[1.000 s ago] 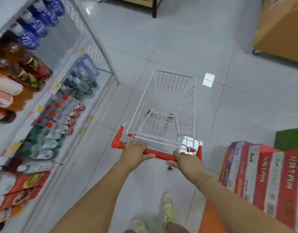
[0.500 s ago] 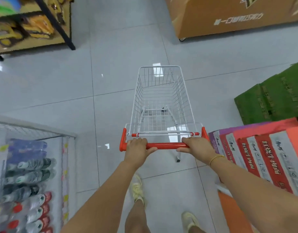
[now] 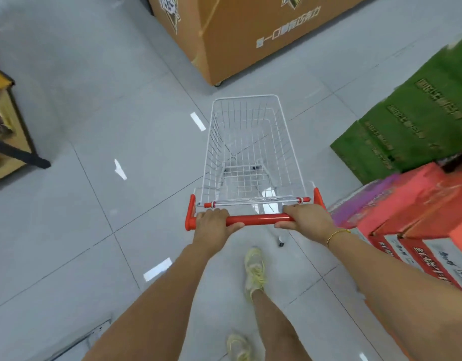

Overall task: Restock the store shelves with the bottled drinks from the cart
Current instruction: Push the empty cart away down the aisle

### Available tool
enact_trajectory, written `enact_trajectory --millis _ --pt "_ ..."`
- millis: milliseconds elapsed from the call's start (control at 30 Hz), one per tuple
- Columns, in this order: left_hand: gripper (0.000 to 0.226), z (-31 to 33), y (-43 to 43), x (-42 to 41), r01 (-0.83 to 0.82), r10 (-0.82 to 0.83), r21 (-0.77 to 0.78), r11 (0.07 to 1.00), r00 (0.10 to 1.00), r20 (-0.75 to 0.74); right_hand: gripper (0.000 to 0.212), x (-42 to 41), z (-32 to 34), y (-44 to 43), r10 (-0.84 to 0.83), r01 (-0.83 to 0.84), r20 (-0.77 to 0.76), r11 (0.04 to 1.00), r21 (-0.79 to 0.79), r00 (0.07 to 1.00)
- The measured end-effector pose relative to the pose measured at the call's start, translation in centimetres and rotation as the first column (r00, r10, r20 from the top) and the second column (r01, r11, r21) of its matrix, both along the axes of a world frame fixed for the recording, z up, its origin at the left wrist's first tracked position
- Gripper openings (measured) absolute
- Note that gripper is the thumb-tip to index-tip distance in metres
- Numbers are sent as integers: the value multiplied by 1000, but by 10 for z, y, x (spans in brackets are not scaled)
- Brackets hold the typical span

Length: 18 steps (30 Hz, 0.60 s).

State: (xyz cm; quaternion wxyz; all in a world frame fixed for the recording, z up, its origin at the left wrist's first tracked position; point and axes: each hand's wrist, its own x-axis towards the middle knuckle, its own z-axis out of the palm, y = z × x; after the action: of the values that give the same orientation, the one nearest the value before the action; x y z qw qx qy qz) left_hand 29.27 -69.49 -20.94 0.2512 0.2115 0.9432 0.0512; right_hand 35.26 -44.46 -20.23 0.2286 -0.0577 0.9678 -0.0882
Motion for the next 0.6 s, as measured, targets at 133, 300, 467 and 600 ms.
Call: enact_trajectory --millis 133,300,467,600 --pt "53 2 27 -80 57 -56 -12 998 998 16 53 -59 -4 22 -52 51 -66 998 -21 996" --pt "54 0 69 -165 161 -160 -33 986 987 28 51 -123 -8 61 -149 143 -100 988 -61 984" --pt "64 -1 119 -235 233 -233 -5 972 972 36 53 -174 -6 102 -225 220 -97 974 -55 970" --pt "101 -1 149 -277 274 -277 100 956 961 9 53 -196 -11 122 -314 309 -90 949 -68 945"
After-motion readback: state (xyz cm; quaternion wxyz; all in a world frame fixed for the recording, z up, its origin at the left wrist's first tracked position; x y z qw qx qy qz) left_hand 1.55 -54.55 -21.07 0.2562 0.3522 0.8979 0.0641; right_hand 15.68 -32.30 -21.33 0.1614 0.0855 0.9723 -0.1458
